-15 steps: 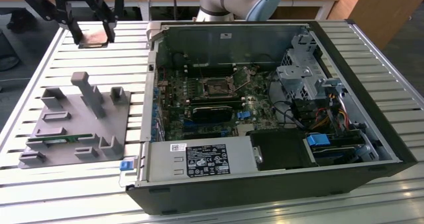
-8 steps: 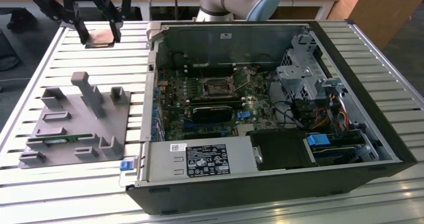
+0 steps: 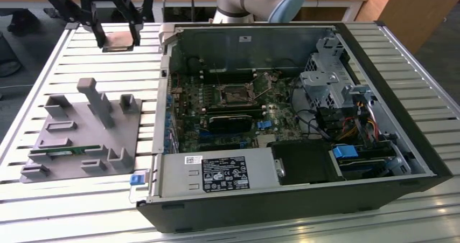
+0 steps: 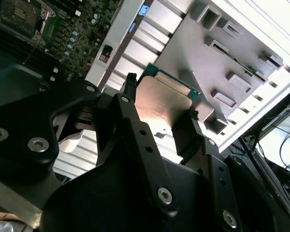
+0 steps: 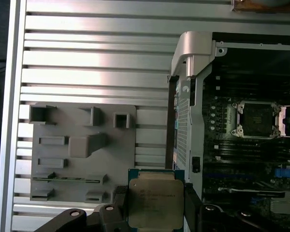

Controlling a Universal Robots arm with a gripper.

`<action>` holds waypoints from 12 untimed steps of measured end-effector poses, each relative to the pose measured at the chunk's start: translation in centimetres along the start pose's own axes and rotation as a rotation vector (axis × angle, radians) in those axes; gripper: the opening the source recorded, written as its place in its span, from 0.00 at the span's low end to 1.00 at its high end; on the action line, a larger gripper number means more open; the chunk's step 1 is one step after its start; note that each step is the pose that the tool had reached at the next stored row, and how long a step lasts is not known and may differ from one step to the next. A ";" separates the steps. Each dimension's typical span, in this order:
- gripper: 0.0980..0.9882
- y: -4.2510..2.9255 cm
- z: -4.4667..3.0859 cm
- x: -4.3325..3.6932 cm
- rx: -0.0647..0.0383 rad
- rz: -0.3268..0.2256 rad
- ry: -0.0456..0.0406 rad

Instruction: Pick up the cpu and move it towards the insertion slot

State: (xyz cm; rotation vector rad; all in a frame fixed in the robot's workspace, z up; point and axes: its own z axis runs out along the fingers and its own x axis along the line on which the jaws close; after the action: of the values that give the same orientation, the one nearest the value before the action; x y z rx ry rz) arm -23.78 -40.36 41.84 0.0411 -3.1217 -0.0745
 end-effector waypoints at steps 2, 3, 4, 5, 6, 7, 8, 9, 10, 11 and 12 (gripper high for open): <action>0.50 -0.01 -0.01 -0.39 0.000 0.000 0.0001; 0.50 -0.01 -0.02 -0.57 0.000 0.000 0.0001; 0.50 -0.02 -0.02 -0.76 0.000 0.000 0.0001; 0.50 -0.02 -0.02 -0.94 0.000 0.000 0.0001; 0.50 -0.03 -0.03 -1.14 0.000 0.000 0.0001; 0.50 -0.03 -0.03 -1.33 0.000 0.000 0.0001; 0.50 -0.04 -0.03 -1.52 0.000 0.000 0.0001; 0.50 -0.04 -0.03 -1.70 0.000 0.000 0.0001; 0.50 -0.05 -0.03 -1.89 0.000 0.000 0.0001; 0.50 -0.05 -0.04 -2.08 0.000 0.000 0.0001; 0.50 -0.06 -0.04 -2.27 0.000 0.000 0.0001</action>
State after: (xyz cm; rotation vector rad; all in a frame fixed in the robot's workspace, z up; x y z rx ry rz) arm -21.51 -40.36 41.83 0.0411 -3.1216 -0.0745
